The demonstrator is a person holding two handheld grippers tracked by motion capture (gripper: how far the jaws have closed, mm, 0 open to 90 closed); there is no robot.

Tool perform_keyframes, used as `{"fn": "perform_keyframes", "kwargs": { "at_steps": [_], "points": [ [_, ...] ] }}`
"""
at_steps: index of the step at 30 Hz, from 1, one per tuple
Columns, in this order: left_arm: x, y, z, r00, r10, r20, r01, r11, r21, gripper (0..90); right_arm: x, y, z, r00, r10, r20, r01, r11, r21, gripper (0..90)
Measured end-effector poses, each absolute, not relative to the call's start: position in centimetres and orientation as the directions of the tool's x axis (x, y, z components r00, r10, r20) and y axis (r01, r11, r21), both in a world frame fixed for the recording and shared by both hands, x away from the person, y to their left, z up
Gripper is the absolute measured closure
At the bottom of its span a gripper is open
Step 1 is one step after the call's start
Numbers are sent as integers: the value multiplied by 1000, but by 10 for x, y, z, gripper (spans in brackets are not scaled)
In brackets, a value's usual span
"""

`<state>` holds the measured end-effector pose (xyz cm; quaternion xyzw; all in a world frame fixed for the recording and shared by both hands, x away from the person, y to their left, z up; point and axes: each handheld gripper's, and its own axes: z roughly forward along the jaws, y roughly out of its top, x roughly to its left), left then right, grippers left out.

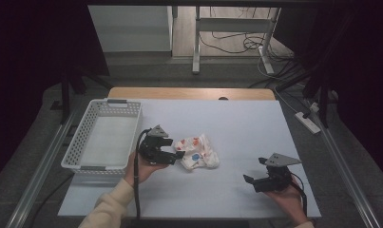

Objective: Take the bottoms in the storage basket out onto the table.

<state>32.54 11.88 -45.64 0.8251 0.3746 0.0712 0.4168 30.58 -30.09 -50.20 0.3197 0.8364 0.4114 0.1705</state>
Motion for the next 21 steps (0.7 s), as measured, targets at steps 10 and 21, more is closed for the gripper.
{"fn": "perform_keyframes", "kwargs": {
  "at_steps": [10,21],
  "points": [
    [306,142,-453,693,699,-177,545,-347,764,276,306,-301,-502,-737,675,-20,396,457,796,78],
    [276,183,-455,654,735,-182,550,-296,781,276,305,-301,-501,-738,674,-22,393,455,799,78]
  ]
}}
